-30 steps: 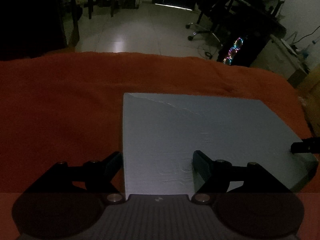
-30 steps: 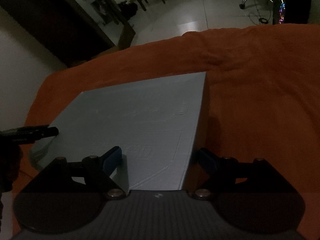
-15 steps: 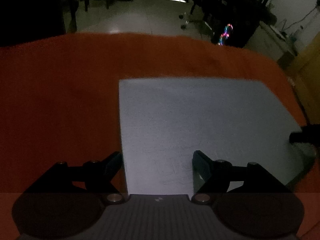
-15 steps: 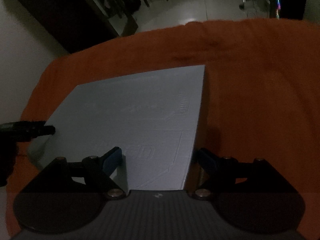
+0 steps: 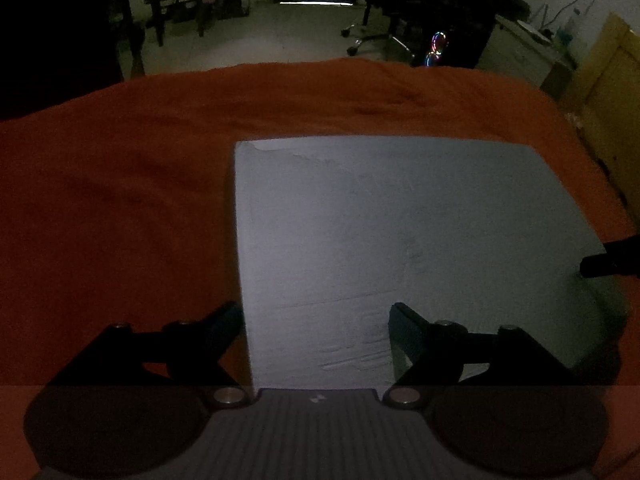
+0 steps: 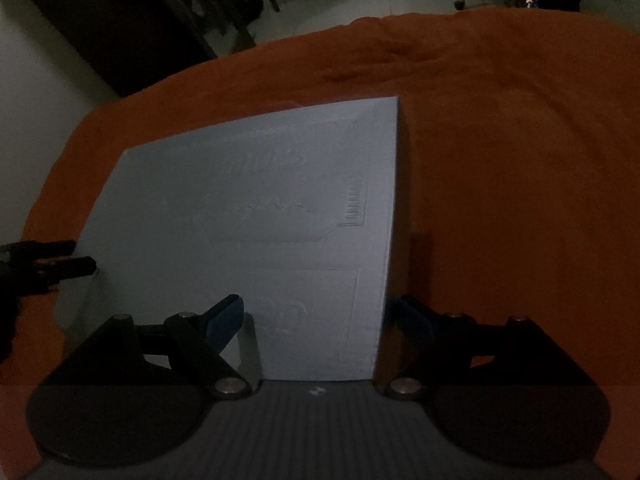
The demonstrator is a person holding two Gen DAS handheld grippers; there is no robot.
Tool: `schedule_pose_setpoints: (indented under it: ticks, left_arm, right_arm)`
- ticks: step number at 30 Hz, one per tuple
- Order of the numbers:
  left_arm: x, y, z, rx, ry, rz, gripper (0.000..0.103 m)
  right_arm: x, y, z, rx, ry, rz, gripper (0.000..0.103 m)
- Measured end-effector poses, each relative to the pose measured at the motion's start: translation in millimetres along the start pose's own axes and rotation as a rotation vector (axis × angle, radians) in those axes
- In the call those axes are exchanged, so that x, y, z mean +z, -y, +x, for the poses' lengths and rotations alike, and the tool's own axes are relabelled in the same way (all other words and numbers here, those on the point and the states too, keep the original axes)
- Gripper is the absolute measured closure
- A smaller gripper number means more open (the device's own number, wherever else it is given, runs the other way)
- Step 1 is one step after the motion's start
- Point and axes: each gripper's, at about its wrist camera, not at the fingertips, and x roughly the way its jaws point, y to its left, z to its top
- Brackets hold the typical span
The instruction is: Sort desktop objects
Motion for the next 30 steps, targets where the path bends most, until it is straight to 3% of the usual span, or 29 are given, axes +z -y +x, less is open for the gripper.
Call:
schedule_pose_setpoints:
  ticks: [15, 18, 30]
  left_arm:
    - [-43, 22, -16, 0.023, -0.080, 0.046, 0.024]
    - [-52, 30, -16, 0.055, -0.053, 0.078, 0.024]
    - [-58, 38, -16, 0.088, -0.046, 0.033, 0.021]
  right_arm:
    - [9, -40, 21, -0.134, -0.122, -0.039, 0.016]
    - [8, -47, 30, -0.153, -0.133, -0.059, 0.016]
    - [25, -65, 57, -0.187, -0.150, -0.056, 0.016]
